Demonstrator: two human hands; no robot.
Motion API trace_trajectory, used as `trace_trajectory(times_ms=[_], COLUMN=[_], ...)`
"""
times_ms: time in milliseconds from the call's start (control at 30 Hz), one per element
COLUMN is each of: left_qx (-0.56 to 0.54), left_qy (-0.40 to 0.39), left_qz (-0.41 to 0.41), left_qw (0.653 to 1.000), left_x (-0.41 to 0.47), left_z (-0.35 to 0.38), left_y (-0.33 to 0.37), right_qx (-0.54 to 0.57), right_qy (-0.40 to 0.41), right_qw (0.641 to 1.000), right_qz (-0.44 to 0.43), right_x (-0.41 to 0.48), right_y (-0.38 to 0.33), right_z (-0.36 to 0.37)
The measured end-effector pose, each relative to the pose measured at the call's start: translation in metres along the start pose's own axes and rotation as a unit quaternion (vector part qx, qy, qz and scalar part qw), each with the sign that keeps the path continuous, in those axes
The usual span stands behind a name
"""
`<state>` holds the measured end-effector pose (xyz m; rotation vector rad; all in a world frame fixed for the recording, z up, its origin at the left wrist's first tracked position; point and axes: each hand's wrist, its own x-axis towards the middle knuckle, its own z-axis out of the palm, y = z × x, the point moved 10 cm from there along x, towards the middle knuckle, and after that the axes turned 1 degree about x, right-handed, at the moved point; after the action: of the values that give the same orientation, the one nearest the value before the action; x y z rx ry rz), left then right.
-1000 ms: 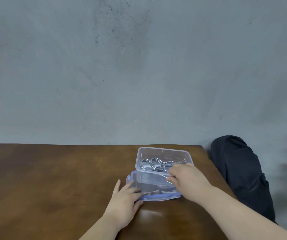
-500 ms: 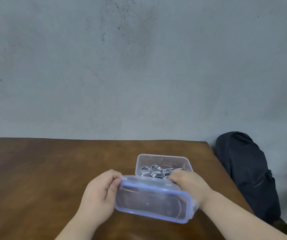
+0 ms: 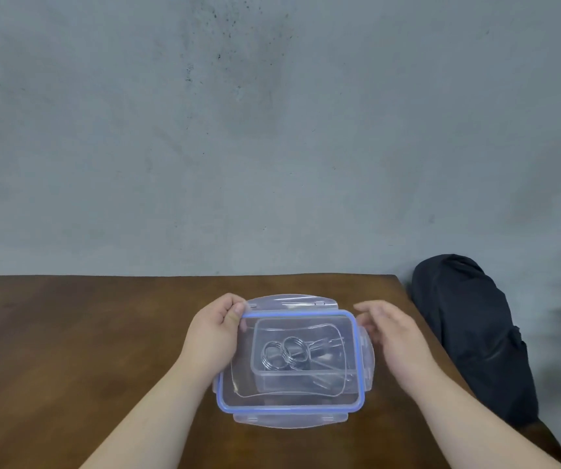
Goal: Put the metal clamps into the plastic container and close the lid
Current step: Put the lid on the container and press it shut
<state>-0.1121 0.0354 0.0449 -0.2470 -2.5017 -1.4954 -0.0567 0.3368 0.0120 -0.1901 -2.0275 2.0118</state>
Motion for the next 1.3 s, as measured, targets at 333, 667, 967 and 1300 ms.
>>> trace_trajectory(times_ms=[333,667,967,1300], left_qx=[-0.011,0.017,0.058,0.095], left_qy=[-0.033,-0.040,-0.038,-0.036], left_qz=[-0.070,-0.182,-0.186,-0.199], left_qw=[0.997,0.982,0.980,0.975], left_x=[0.039,0.032,0.035,0.038], left_z=[0.038,0.056,0.056,0.055], left_y=[-0.007,-0.065,-0.070,-0.070], right_qx=[-0.119,-0.284,-0.314,-0.174], right_qy=[0.036,0.015,0.021,0.039], right_qw=[0.992,0.957,0.947,0.976], right_qz=[-0.011,0.057,0.067,0.129], right_x=[0.035,0.074,0.083,0.074], right_y=[-0.004,0.046,0.057,0.068], right_z=[0.003,0.005,0.007,0.002])
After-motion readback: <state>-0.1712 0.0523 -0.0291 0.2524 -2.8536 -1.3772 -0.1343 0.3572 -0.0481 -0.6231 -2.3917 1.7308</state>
